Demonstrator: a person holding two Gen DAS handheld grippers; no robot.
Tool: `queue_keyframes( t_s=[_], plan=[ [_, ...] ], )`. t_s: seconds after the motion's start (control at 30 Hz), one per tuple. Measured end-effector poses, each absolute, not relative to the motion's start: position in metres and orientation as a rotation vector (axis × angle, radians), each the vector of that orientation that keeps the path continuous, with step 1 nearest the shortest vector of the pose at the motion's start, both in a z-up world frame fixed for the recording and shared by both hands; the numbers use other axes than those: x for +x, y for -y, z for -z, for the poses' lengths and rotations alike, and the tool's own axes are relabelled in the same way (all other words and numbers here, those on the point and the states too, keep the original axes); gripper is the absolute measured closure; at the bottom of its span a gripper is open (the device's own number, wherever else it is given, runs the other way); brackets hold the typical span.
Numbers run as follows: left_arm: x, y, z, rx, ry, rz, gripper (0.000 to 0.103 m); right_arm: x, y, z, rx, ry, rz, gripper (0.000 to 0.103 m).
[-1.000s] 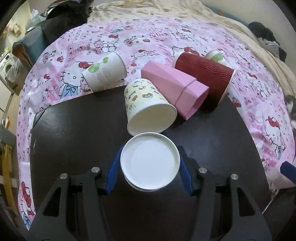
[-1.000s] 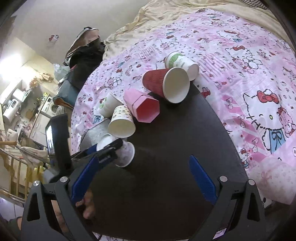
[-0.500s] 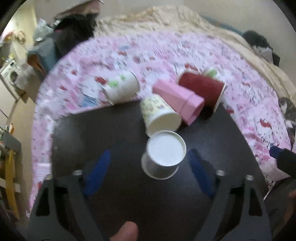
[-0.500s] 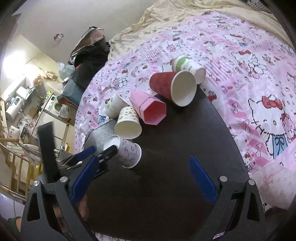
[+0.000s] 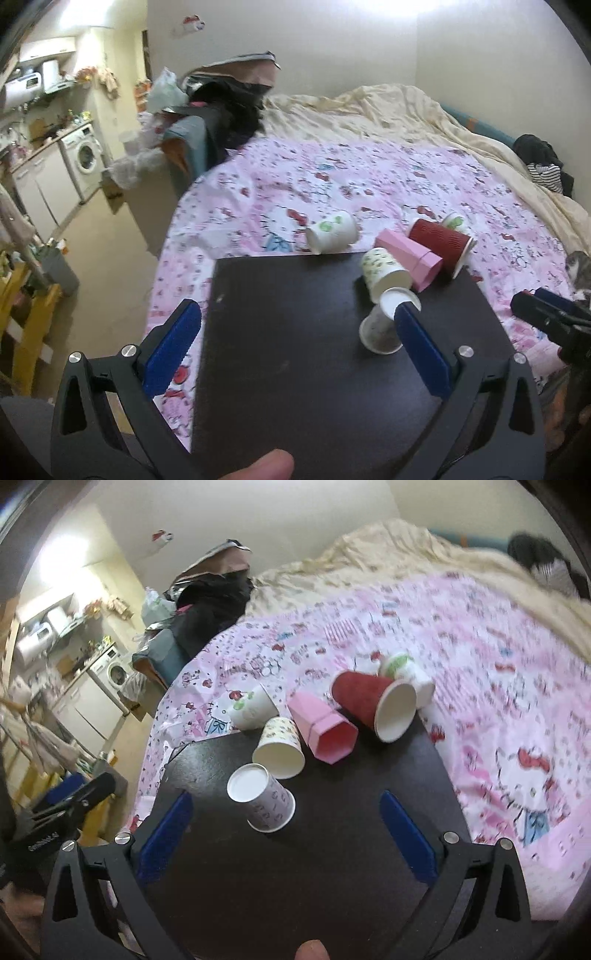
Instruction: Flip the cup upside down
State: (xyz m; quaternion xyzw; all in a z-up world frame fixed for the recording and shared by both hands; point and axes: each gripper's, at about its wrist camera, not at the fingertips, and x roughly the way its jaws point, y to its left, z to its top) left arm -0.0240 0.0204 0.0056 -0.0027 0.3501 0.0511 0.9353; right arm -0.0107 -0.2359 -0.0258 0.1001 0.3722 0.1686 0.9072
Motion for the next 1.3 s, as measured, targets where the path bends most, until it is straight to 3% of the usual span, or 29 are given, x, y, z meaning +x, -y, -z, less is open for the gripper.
queue_keyframes(
  t_s=[0.67,1.3],
  plan=[
    [-0.037,-0.014,0.012,-0.038,-0.697,-0.121,0.000,-0.031,0.192,0.030,0.033,-0.640,-0.301,0.000],
    [-0.038,-0.012,0.012,-0.042,-0.697,-0.095,0.000,-0.031,0.196,0.029,0.031,-0.634,-0.280,0.000]
  ],
)
